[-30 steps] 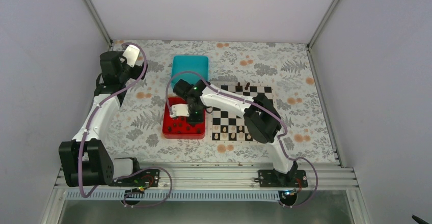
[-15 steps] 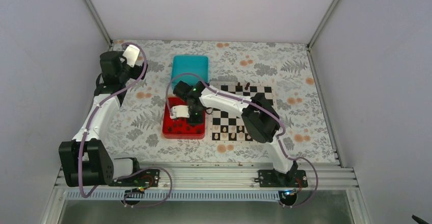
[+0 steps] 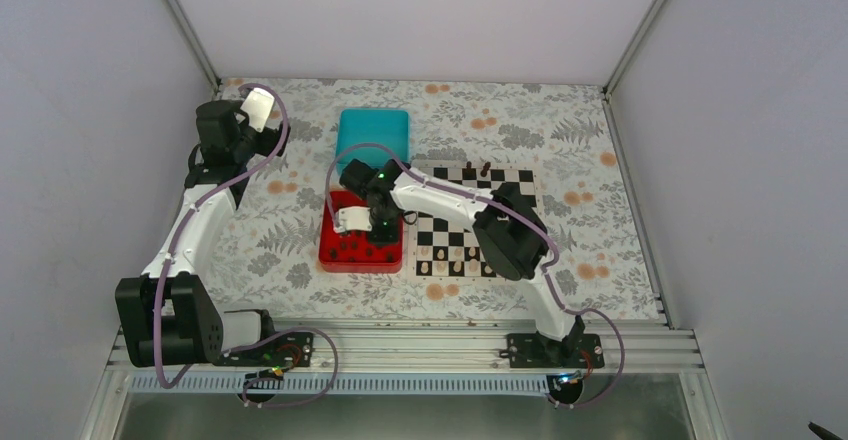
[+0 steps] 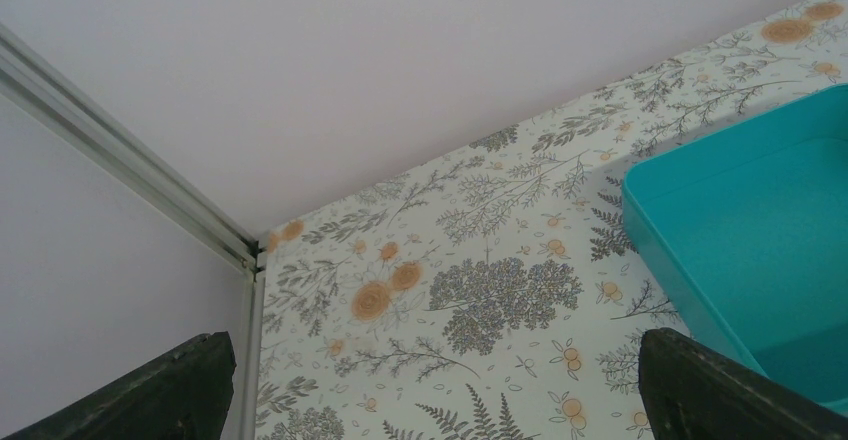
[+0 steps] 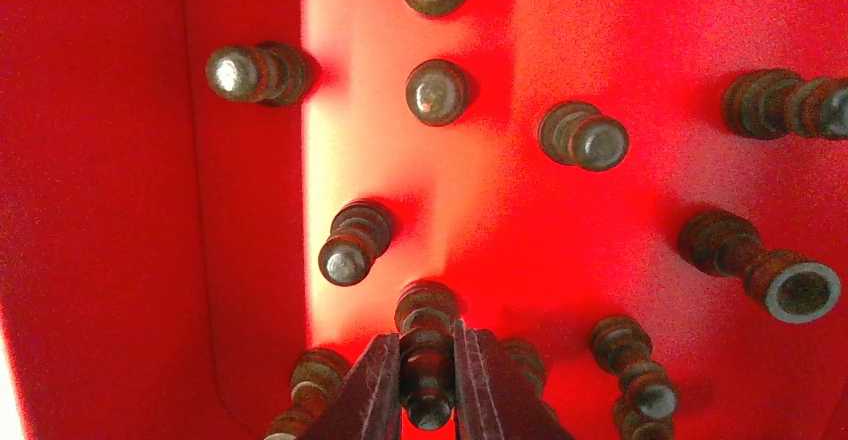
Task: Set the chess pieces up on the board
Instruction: Pick up the chess piece from the storage box, then place the chess piece on the chessboard.
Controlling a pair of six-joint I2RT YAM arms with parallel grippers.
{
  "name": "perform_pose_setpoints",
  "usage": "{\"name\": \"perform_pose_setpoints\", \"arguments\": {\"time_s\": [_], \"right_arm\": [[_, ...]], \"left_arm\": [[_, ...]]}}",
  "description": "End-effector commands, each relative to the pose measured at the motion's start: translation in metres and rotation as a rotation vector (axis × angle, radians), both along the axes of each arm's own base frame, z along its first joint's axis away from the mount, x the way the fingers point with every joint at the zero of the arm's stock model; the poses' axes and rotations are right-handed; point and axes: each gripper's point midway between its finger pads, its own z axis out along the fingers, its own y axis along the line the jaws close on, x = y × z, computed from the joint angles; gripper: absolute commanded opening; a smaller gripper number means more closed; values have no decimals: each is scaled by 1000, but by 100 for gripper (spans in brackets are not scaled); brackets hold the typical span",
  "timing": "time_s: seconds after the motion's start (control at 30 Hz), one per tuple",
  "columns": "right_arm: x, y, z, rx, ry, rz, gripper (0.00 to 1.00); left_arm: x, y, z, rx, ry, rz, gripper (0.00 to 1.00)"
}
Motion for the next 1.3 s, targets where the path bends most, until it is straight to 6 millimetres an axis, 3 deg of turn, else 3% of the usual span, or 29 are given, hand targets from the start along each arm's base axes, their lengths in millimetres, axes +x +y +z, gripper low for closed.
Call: {"name": "perform_pose_setpoints", "arguments": {"time_s": [0.0,0.1,0.2,0.3,0.4,0.53,0.7,0.97,1.27], "right_arm": [[12,9,48,98,-36,-17,5],[31,5,85,150,-84,-53,4],[61,-12,120,203,-119,-116,5],[97,-42,146,224,-181,-199,5],[128,-78,153,216,-213,-280,5],[160,-118,139,194,-208,-364,5],[189,-155,100,162,-168,-446,5],[198,-171,45,100,-105,-475,6],[202,-182,16,31,-104,-499,7]], "left_arm": [[-3,-1,2,-4,-8,-13,100],[-3,-1,4,-4,-10,-12,100],[-3,-1,4,-4,-10,-12,100],[-3,0,3,-3,-9,-10,100],[-3,-1,5,-4,-13,-12,100],[-3,-1,5,-6,-11,-15,100],[-3,-1,6,-7,-14,-14,100],[-3,-2,7,-9,-14,-18,100],[-3,-2,5,-11,-11,-19,100]]}}
